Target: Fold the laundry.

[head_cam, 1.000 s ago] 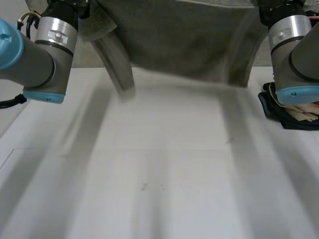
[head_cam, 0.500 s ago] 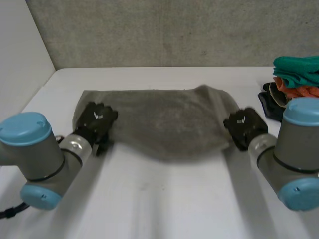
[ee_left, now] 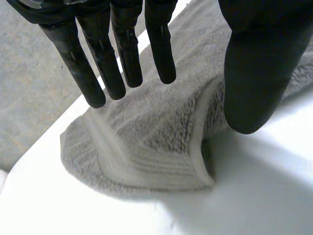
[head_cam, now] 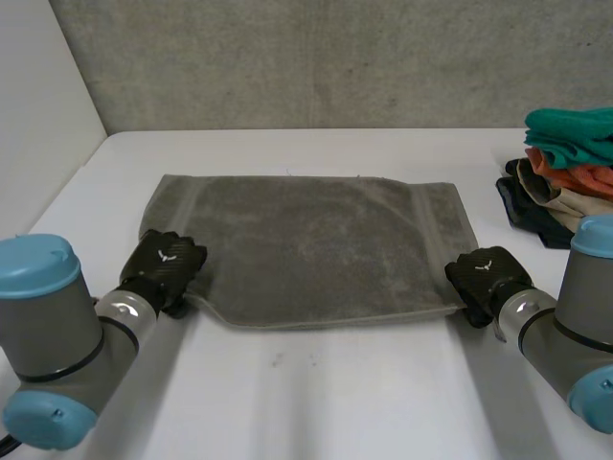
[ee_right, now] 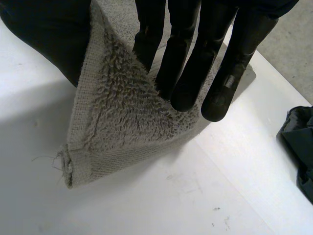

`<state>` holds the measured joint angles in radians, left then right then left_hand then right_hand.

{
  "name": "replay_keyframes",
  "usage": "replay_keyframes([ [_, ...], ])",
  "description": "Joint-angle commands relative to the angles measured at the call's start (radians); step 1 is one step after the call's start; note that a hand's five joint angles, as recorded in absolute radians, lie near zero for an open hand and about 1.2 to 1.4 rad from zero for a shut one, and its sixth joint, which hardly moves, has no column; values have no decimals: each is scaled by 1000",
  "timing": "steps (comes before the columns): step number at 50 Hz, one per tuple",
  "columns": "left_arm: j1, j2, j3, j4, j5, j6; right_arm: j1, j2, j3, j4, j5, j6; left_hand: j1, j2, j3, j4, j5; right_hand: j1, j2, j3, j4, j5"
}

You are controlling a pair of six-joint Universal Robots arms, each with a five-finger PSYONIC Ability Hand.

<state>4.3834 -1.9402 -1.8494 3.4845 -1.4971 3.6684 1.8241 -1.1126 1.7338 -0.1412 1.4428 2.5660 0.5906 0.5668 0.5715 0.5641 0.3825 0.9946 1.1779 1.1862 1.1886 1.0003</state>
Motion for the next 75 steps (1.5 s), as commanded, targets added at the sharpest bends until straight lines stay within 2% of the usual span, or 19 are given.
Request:
replay_keyframes([
  [1,13,21,-56,7,-40,1,0,0,0,0,1,-1,10,34,30,37,44,402,218,210,208,221],
  [9,79,-2,-36,45,-43,1,0,0,0,0,2,6,46,69,65,72,79,402,218,210,208,221],
  [13,110,-49,-14,114,-38,-1,1,0,3,2,4,10,324,347,343,350,357,402,218,210,208,221],
  [14,120,-68,-8,132,-31,-2,1,0,4,2,5,10,560,584,579,587,594,402,218,210,208,221],
  [16,127,-79,-2,143,-25,-2,1,0,6,2,5,10,804,828,823,831,838,402,218,210,208,221],
  [22,123,-49,2,119,23,-7,0,-27,18,15,7,-4,806,829,825,832,839,402,218,210,208,221],
  [31,127,107,-50,-4,32,-16,0,-107,16,137,-12,-10,806,829,825,832,839,402,218,210,208,221],
  [34,120,144,-67,-57,35,-40,-2,-107,18,137,-22,-7,95,119,114,121,128,402,218,210,208,221],
  [35,119,148,-73,-70,40,-54,-2,-107,18,137,-27,-7,-21,3,-2,6,13,402,218,210,208,221],
  [39,110,153,-88,-97,72,-145,-2,-104,18,135,-33,-6,-48,-24,-29,-22,-15,402,218,210,208,221],
  [44,104,133,-83,-94,97,-223,-3,-104,18,135,-36,-4,-39,-16,-20,-13,-6,402,218,210,208,221],
  [51,108,-6,-15,-52,84,-220,-2,-104,20,134,-36,-4,13,37,32,40,47,402,218,210,208,221],
  [65,125,-88,47,-27,23,-205,-3,-102,20,117,-35,-4,142,166,161,169,176,402,218,210,208,221],
  [68,130,-88,41,4,18,-179,-3,-102,18,115,-35,-4,312,336,331,339,346,402,218,210,208,221],
  [69,134,-88,38,13,18,-171,-2,-102,18,115,-35,-6,420,444,439,447,454,402,218,210,208,221],
  [70,143,-86,35,28,12,-150,-2,-102,18,115,-35,-7,680,704,699,707,714,402,218,210,208,221],
  [71,149,-83,32,34,6,-139,-2,-102,18,115,-35,-7,790,814,809,817,824,402,218,210,208,221],
  [75,156,-46,12,39,-21,-90,1,-104,18,120,-39,-15,806,829,825,832,839,402,218,210,208,221],
])
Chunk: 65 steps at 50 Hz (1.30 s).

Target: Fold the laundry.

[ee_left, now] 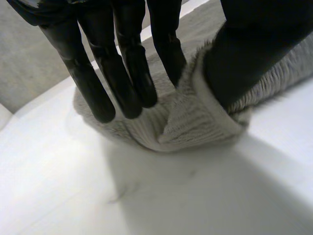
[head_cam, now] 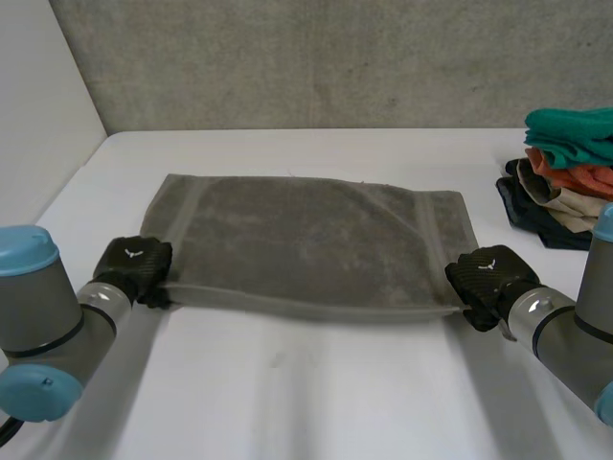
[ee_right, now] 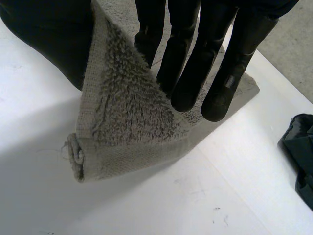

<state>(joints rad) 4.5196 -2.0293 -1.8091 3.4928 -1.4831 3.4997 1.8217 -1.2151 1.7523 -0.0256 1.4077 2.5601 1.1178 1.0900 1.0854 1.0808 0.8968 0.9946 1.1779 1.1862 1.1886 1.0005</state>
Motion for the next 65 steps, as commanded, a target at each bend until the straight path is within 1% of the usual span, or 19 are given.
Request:
replay_keyframes([
  [1,21,69,-35,29,-39,90,4,-1,-2,6,-3,-11,278,306,311,315,325,402,218,210,208,221],
  [4,19,164,-55,25,-31,105,4,-18,-8,24,1,-20,278,306,311,315,325,402,218,210,208,221],
  [8,13,299,-81,-20,-31,120,4,-96,-14,119,7,-112,278,306,311,315,325,402,218,210,208,221],
  [13,13,443,-96,-216,-20,229,1,-231,-14,349,25,-315,278,306,311,315,325,402,218,210,208,221],
  [14,13,464,-98,-297,-10,283,-1,-248,-14,372,28,-336,278,306,311,315,325,402,218,210,208,221],
  [18,10,462,-108,-461,21,386,-1,-293,-13,447,28,-403,278,306,311,315,325,402,218,210,208,221],
  [21,9,455,-118,-501,21,419,5,-290,-10,449,27,-412,278,306,311,315,325,402,218,210,208,221],
  [24,15,377,-108,-474,21,439,8,-267,-5,446,28,-414,278,306,311,315,325,402,218,210,208,221],
  [28,10,223,-46,-393,9,450,10,-121,-40,420,37,-414,278,306,311,315,325,402,218,210,208,221],
  [32,9,94,83,-319,-19,479,22,38,-199,351,106,-406,278,306,311,315,325,402,218,210,208,221],
  [35,3,35,221,-261,-28,519,30,94,-324,306,161,-405,278,306,311,315,325,402,218,210,208,221],
  [38,-23,1,377,-170,-28,541,51,143,-489,222,215,-402,278,306,311,315,325,402,218,210,208,221],
  [43,-45,-6,580,50,-17,535,65,158,-694,-2,220,-383,278,306,311,315,325,402,218,210,208,221],
  [44,-45,-5,603,95,-16,533,67,154,-739,-99,218,-376,278,306,311,315,325,402,218,210,208,221],
  [45,-46,0,646,188,-14,527,70,151,-755,-147,215,-374,278,306,311,315,325,402,218,210,208,221],
  [49,-40,4,727,355,19,487,71,112,-792,-332,206,-379,278,306,311,315,325,402,218,210,208,221],
  [56,-37,8,726,329,44,358,83,94,-763,-363,191,-373,278,306,311,315,325,402,218,210,208,221],
  [59,-31,9,648,293,47,318,100,92,-719,-355,191,-373,278,306,311,315,325,402,218,210,208,221],
  [65,-23,8,431,279,52,314,122,100,-558,-350,188,-365,278,306,311,315,325,402,218,210,208,221],
])
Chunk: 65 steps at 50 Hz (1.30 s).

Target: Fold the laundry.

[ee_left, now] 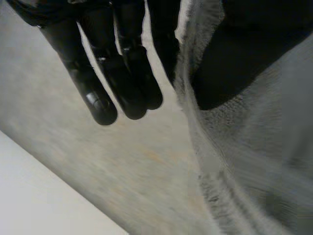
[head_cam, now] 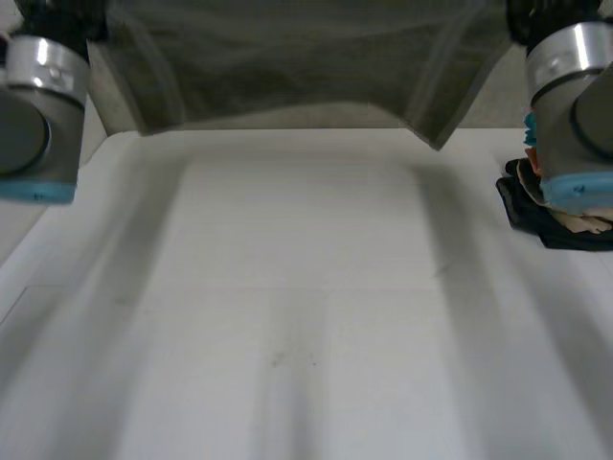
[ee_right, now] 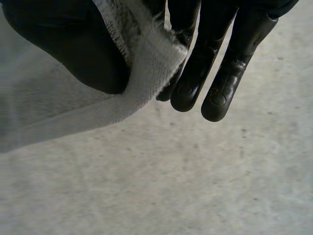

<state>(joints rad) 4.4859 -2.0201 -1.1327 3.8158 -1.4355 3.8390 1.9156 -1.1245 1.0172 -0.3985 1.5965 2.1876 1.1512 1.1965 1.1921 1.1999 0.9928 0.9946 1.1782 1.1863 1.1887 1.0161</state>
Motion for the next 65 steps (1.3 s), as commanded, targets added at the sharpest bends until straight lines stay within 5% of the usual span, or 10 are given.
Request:
replay_keyframes([
  [1,12,-3,-274,-45,4,-25,28,11,197,24,-1,11,245,200,204,196,229,402,218,210,208,206],
  [9,3,-60,-521,-51,53,-10,14,75,366,141,-23,84,245,200,204,196,229,402,218,210,208,206],
  [14,-8,-74,-648,-82,70,71,8,71,438,356,-29,103,245,200,204,196,229,402,218,210,208,206],
  [23,28,188,-887,-488,58,226,-104,-122,632,769,-46,-9,245,200,204,196,229,402,218,210,208,206],
  [31,55,319,-923,-831,58,235,-173,-222,759,846,-66,-170,245,200,204,196,229,402,218,210,208,206],
  [40,32,229,-731,-730,58,229,-150,-80,605,644,-47,-89,245,200,204,196,229,402,218,210,208,206],
  [53,-71,-245,-258,-397,-42,235,-87,219,314,365,56,-37,228,183,187,179,212,402,218,210,208,206],
  [65,-91,-508,68,-159,-28,235,-75,422,87,271,152,-43,123,77,82,74,106,402,218,210,208,206],
])
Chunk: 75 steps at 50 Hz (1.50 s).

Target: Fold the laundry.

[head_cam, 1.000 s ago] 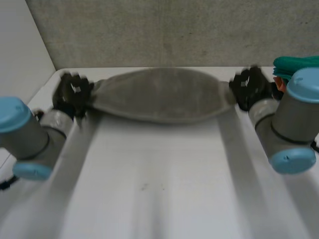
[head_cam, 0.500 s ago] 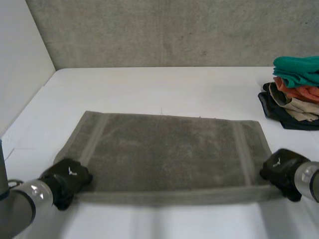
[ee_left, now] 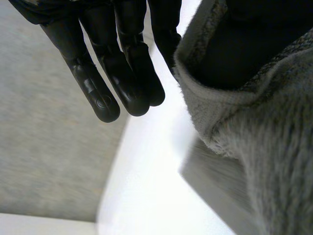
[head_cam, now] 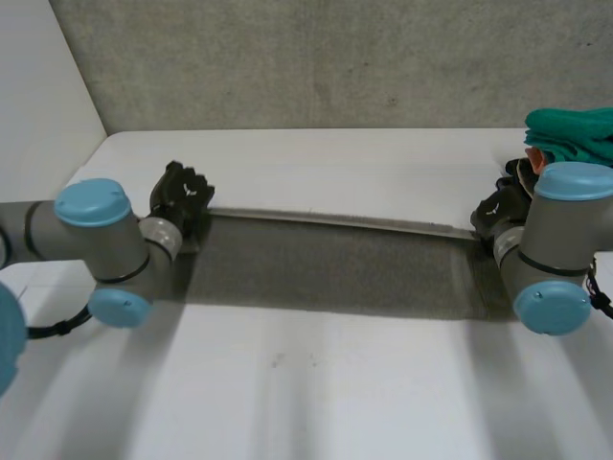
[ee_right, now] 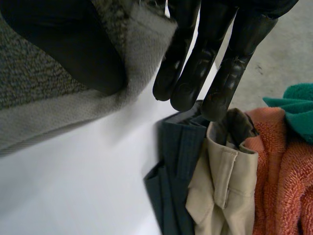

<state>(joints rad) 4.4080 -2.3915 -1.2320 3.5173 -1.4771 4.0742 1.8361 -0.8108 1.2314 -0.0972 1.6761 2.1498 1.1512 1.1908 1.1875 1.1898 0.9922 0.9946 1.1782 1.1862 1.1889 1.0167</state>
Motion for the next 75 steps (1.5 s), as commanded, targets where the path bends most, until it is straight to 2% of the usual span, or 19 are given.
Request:
replay_keyframes([
  [1,-15,-144,175,150,12,0,12,120,-148,-44,80,-4,-9,-48,-45,-47,-24,-97,-281,-289,-291,-294],
  [2,-16,-149,177,161,11,0,17,127,-155,-51,83,-4,-263,-302,-299,-301,-278,-544,-728,-736,-738,-741],
  [3,-22,-155,171,184,14,0,21,130,-158,-58,86,-5,-977,-1016,-1013,-1015,-992,-820,-1004,-1012,-1014,-1017],
  [5,-30,-156,161,204,14,-1,29,131,-159,-74,82,4,-903,-943,-940,-942,-919,-820,-1004,-1012,-1014,-1017],
  [6,-36,-152,145,225,14,-1,29,128,-158,-78,82,9,-977,-1016,-1013,-1015,-992,-820,-1004,-1012,-1014,-1017],
  [10,-58,-118,91,276,14,-1,43,85,-126,-90,80,28,-977,-1016,-1013,-1015,-992,-820,-1004,-1012,-1014,-1017],
  [19,-81,51,-84,284,11,-24,46,-152,37,-85,30,176,-977,-1016,-1013,-1015,-992,-820,-1004,-1012,-1014,-1017],
  [24,-90,165,-204,273,11,-52,35,-264,146,-35,-42,229,-977,-1016,-1013,-1015,-992,-820,-1004,-1012,-1014,-1017],
  [30,-56,248,-322,230,26,-107,34,-281,230,50,-111,254,-977,-1016,-1013,-1015,-992,-820,-1004,-1012,-1014,-1017],
  [34,19,270,-368,201,57,-113,26,-281,270,108,-147,260,-977,-1016,-1013,-1015,-992,-820,-1004,-1012,-1014,-1017],
  [37,69,265,-373,192,87,-115,0,-280,298,116,-167,262,-977,-1016,-1013,-1015,-992,-820,-1004,-1012,-1014,-1017],
  [44,128,218,-319,198,113,-118,-29,-266,347,42,-202,260,-977,-1016,-1013,-1015,-992,-798,-982,-990,-993,-995],
  [50,134,120,-235,192,112,-113,-34,-243,373,-42,-202,260,-977,-1016,-1013,-1015,-992,-757,-941,-949,-951,-954],
  [63,152,-49,-43,203,132,-120,-34,-238,388,-59,-197,260,-926,-966,-962,-965,-942,-687,-870,-878,-881,-883],
  [67,162,-61,46,236,80,-143,-34,-242,399,-61,-196,262,-876,-916,-913,-915,-892,-654,-838,-846,-849,-851],
  [68,169,-72,84,247,27,-161,-32,-240,401,-61,-196,262,-879,-919,-915,-917,-895,-651,-835,-843,-846,-848],
  [71,188,-77,117,244,-37,-184,-29,-242,405,-61,-196,262,-891,-930,-927,-929,-906,-645,-829,-837,-840,-842],
  [75,180,-60,80,241,-6,-215,-29,-243,411,-61,-197,262,-899,-939,-936,-938,-915,-622,-806,-814,-816,-819],
])
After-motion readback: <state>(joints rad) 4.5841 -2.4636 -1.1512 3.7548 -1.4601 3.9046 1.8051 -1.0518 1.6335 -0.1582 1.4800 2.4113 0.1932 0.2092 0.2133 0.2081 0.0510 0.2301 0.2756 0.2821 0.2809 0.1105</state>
